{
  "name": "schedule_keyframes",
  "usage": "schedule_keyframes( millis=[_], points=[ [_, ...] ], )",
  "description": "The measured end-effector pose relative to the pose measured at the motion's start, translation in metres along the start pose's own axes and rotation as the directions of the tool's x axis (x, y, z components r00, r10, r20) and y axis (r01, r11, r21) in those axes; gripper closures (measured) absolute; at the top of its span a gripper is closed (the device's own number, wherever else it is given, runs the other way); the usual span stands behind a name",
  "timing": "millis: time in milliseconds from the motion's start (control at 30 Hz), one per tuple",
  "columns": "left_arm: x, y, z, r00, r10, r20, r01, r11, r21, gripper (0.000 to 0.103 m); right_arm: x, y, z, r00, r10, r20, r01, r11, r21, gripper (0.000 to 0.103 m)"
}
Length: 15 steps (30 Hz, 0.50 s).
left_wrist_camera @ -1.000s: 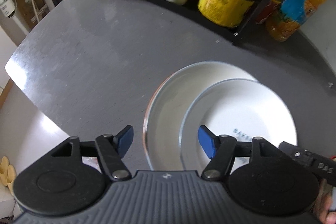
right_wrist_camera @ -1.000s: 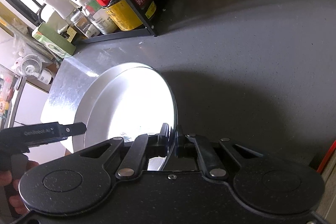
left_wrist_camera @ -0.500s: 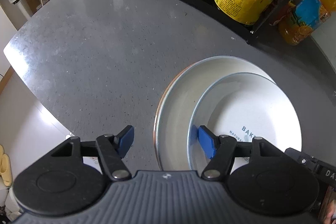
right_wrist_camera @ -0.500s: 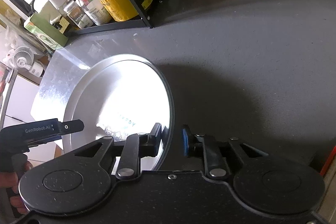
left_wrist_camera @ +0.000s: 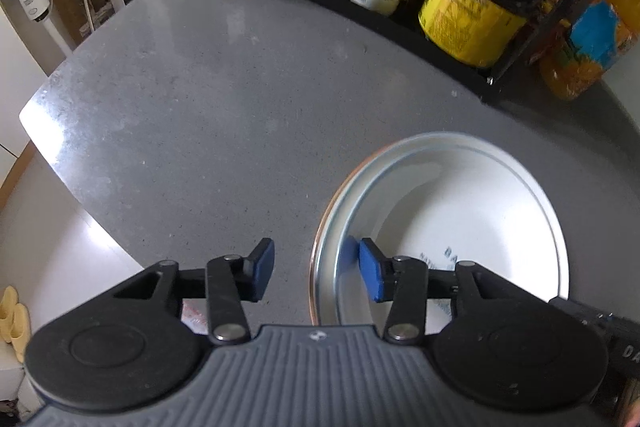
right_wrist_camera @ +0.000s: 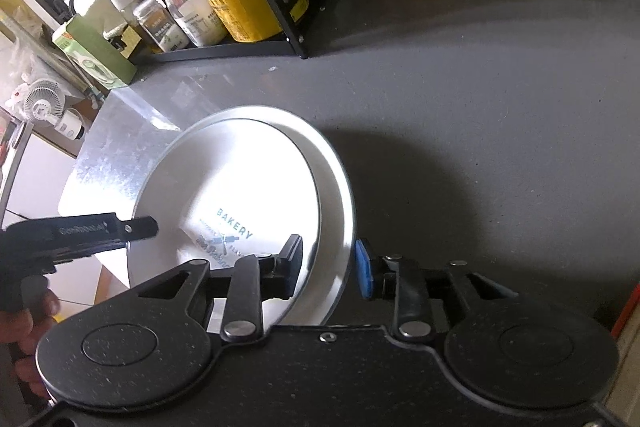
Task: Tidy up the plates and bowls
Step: 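Lower the 'BAKERY' plate onto the stack and open both grippers, then move both grippers to the red bowl holding the nested white bowls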
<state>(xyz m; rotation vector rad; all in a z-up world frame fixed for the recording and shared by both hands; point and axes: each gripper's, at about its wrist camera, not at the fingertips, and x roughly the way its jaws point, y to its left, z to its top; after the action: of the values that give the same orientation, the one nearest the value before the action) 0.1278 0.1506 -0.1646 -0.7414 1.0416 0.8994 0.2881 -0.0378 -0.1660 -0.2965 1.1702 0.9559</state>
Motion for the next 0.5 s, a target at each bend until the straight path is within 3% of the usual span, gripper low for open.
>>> schedule_keyframes(
  millis=[133,500],
  points=[
    [-0.002,-0.002,-0.001,1.000,-0.001,-0.022,0.001,1.000,0.014,0.054,-0.012,0.002,0.002,1.000,0.006,0.029,-0.006,1.000,0.009,0.057],
    [-0.028,-0.019,-0.006,0.999,-0.042,-0.005,0.042,0.997,0.068,0.036,-0.041,0.008,-0.004,0.994,-0.005,0.112,0.002,1.000,0.031,0.035]
  ],
)
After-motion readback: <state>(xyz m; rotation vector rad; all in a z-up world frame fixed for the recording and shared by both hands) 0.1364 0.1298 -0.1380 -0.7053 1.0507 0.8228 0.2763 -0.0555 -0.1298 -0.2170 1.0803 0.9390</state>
